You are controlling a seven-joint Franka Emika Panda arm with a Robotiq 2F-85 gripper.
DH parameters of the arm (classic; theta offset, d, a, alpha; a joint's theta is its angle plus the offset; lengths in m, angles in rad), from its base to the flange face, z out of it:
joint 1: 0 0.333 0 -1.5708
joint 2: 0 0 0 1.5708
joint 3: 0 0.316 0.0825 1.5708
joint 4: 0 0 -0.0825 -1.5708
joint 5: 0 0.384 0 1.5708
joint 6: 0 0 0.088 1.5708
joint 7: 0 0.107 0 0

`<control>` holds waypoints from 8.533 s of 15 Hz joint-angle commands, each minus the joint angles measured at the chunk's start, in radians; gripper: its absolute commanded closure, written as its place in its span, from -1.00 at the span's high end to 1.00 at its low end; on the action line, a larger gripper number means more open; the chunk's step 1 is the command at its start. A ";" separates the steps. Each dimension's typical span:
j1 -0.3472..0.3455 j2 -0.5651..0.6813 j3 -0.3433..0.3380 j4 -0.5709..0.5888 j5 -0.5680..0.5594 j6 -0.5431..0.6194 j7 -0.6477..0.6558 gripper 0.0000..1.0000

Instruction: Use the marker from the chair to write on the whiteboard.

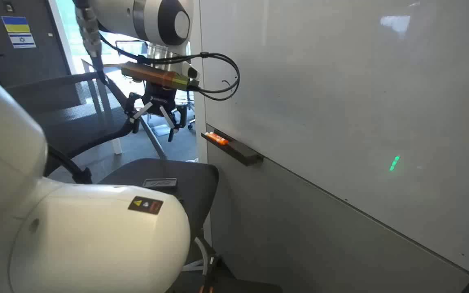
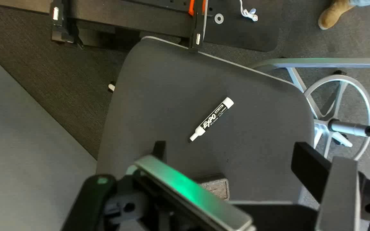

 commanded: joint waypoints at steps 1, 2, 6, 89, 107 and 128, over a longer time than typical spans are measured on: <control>-0.016 0.000 0.014 0.004 0.005 -0.002 -0.005 1.00; -0.016 0.000 0.014 0.008 0.005 -0.002 -0.005 1.00; -0.016 -0.001 0.014 0.013 0.005 -0.002 -0.005 1.00; 0.410 0.660 0.071 -0.130 -0.621 0.846 1.268 1.00; 0.300 0.657 0.076 -0.133 -0.612 0.866 1.218 -0.78; -0.005 0.025 0.174 -0.114 -0.424 0.289 0.782 -0.81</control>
